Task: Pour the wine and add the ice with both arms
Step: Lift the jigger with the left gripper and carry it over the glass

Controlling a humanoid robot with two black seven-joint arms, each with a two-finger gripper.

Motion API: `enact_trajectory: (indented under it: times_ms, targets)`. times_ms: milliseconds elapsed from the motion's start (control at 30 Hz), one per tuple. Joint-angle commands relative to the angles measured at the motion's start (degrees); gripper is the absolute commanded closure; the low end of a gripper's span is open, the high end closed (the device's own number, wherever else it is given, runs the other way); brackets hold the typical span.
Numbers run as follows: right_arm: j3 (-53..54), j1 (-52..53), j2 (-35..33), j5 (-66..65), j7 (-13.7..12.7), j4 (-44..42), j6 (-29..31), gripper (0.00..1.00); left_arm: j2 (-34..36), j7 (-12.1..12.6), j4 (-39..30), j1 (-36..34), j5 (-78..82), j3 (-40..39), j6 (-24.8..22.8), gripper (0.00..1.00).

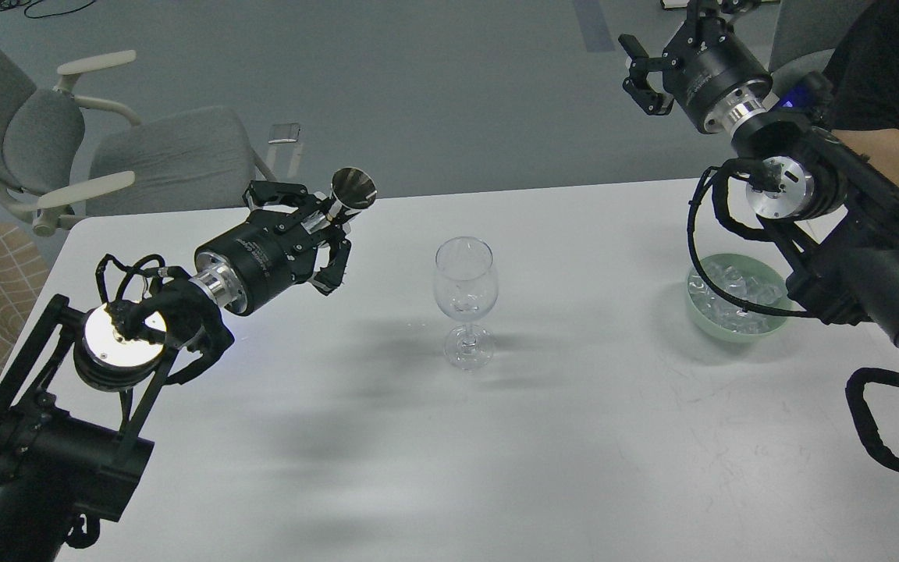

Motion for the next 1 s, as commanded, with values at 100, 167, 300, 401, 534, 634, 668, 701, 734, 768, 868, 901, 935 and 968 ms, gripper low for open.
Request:
enact_trajectory:
  times_ms: [100,167,300,401,534,634,668,701,734,768,868,901,935,968]
  targets:
    - [0.0,0.0,0.1,0.0,0.0,0.0,0.0,0.00,0.0,0.0,-1.4,-1.5,0.6,2.7,2.4,1.00]
    - [0.0,0.0,0.0,0.0,0.0,0.0,0.0,0.00,-0.1,0.0,-1.6,-2.0,2.1,3.2,3.3,1.00]
    - [0.0,-0.1,0.1,0.0,0.0,0.0,0.0,0.00,-0.1,0.0,-1.6,-3.6,4.6,5.7,4.7,1.00]
    - [0.0,0.0,0.3,0.0,0.0,0.0,0.0,0.00,0.0,0.0,-1.6,-3.6,6.3,6.5,4.9,1.00]
    - [0.0,0.0,0.1,0.0,0.0,0.0,0.0,0.00,-0.1,0.0,-2.4,-3.6,8.4,6.6,4.9,1.00]
    - [0.0,0.0,0.1,0.0,0.0,0.0,0.0,0.00,-0.1,0.0,-3.0,-3.6,9.4,6.7,5.0,1.00]
    - [0.0,0.0,0.1,0.0,0.0,0.0,0.0,0.00,-0.1,0.0,-3.2,-3.6,9.8,7.0,5.0,1.00]
    - [0.0,0.0,0.1,0.0,0.0,0.0,0.0,0.00,-0.1,0.0,-3.3,-3.6,10.2,7.7,5.0,1.00]
    - [0.0,0.0,0.1,0.0,0.0,0.0,0.0,0.00,-0.1,0.0,-3.6,-3.6,10.5,8.0,5.1,1.00]
    - [0.0,0.0,0.1,0.0,0.0,0.0,0.0,0.00,-0.1,0.0,-4.0,-3.6,11.2,8.6,5.2,1.00]
    - [0.0,0.0,0.3,0.0,0.0,0.0,0.0,0.00,-0.4,0.0,-4.8,-3.4,12.4,9.4,6.2,1.00]
    - [0.0,0.0,0.3,0.0,0.0,0.0,0.0,0.00,-1.1,0.0,-4.9,-3.4,12.5,9.5,6.5,1.00]
    - [0.0,0.0,0.3,0.0,0.0,0.0,0.0,0.00,-1.3,0.0,-4.9,-3.4,12.6,9.5,6.6,1.00]
    - [0.0,0.0,0.3,0.0,0.0,0.0,0.0,0.00,-1.8,0.0,-4.9,-3.4,13.2,9.6,6.8,1.00]
